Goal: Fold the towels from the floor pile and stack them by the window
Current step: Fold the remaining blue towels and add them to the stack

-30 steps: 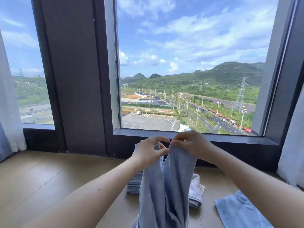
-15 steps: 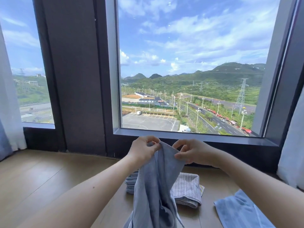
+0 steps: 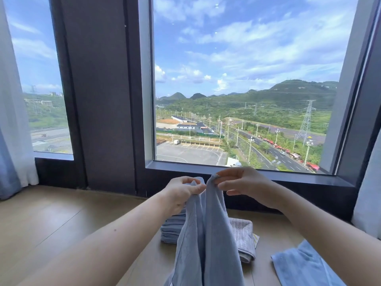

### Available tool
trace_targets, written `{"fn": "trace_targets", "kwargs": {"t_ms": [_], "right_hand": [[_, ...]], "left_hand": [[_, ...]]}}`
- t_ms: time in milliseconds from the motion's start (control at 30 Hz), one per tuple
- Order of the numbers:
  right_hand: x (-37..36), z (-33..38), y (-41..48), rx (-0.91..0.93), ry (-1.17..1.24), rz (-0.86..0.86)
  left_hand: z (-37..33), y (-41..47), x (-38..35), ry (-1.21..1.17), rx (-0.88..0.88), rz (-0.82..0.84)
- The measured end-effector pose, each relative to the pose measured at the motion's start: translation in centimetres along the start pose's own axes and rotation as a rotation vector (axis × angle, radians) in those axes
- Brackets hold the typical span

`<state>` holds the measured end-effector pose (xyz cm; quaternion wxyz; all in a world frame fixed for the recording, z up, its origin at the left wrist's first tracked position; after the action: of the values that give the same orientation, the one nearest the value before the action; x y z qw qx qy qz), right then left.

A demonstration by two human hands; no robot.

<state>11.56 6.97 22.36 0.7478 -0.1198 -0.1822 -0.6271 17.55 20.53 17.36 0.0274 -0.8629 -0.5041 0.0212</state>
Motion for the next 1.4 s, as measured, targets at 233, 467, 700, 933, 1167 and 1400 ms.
{"fn": "trace_targets", "kwargs": {"t_ms": [233, 467, 700, 933, 1167, 1400], "right_hand": [[1.0, 0.8, -0.2, 0.052, -0.127, -0.136], [1.5, 1.0, -0.2, 0.075, -0.243, -0.260], [0.8, 0.5, 0.3, 0.056, 0.033, -0.271], [0.1, 0.9, 0.6, 0.101, 0.240, -0.255], [0.1, 1.1, 0.5, 0.072, 0.195, -0.247], [1.4, 0.7, 0.1, 0.057, 0.011, -0.396]], "left_hand": [[0.0, 0.0, 0.1, -0.165, -0.009, -0.094], [-1.0, 0.3, 0.4, -0.100, -0.144, -0.211], [-2.5, 0.0, -1.1, -0.105, -0.271, -0.183], [-3.0, -0.1, -1.0, -0.212, -0.316, -0.174], [-3.3, 0.0, -1.7, -0.243, -0.323, -0.108], [-3.3, 0.1, -2.1, -0.267, -0.341, -0.067]]}}
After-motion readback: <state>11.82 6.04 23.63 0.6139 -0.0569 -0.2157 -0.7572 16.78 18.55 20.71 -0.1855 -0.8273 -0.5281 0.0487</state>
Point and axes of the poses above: each hand's wrist, its own y-axis towards the middle knuckle, its own x-axis out of the back of the hand, z = x × y, the point moved 8 cm from there along y, towards the middle knuckle, and after that the axes turned 8 degrees about z, right-handed, at the moved point
